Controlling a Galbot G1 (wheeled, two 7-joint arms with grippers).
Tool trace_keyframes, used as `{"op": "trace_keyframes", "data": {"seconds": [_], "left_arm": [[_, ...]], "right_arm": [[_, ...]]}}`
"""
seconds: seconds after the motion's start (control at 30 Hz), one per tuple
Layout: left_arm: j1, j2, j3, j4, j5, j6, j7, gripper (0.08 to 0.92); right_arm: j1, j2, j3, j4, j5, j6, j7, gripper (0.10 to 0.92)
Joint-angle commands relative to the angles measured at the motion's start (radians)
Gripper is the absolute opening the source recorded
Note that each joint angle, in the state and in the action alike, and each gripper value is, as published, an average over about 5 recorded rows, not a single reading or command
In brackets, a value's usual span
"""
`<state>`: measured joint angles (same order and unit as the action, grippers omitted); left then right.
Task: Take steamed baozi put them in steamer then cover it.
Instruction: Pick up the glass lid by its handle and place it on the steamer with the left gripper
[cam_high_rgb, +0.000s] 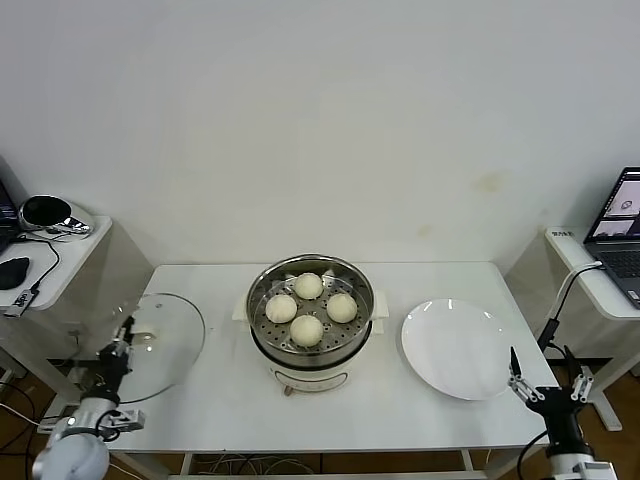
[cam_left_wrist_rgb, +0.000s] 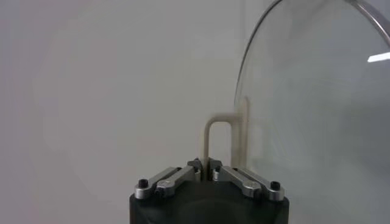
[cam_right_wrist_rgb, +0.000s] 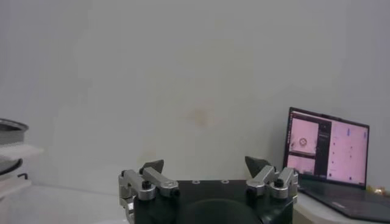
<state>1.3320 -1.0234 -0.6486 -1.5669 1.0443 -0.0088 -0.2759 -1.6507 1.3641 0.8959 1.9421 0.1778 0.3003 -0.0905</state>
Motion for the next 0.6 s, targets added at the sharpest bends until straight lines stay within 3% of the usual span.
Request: {"op": "trace_keyframes", "data": {"seconds": [0.03,0.2,0.33,0.6], "left_arm": [[0.119,0.124,-0.046,-0.441,-0.174,0.296,0.222,0.138],[0.050,0.196,0.099,-0.545,-0.189,0.411,0.282,0.138],[-0.079,0.229,0.301,-0.569,-0.171,0.491,0.291,0.138],[-0.390,0.183,0.644,-0.484,-0.058,0.645,0.420,0.138]], "right_arm": [[-0.001,0.000,-0.009,0.000,-0.020,0.012,-0.002,0.823],[0.002,0.012,-0.032,-0.003,-0.048,0.021,-0.003,0.823],[0.007,0.034,-0.046,-0.008,-0.101,0.027,-0.001,0.823],[0.028,0.100,-0.070,-0.009,-0.236,0.018,0.020,0.823]]}}
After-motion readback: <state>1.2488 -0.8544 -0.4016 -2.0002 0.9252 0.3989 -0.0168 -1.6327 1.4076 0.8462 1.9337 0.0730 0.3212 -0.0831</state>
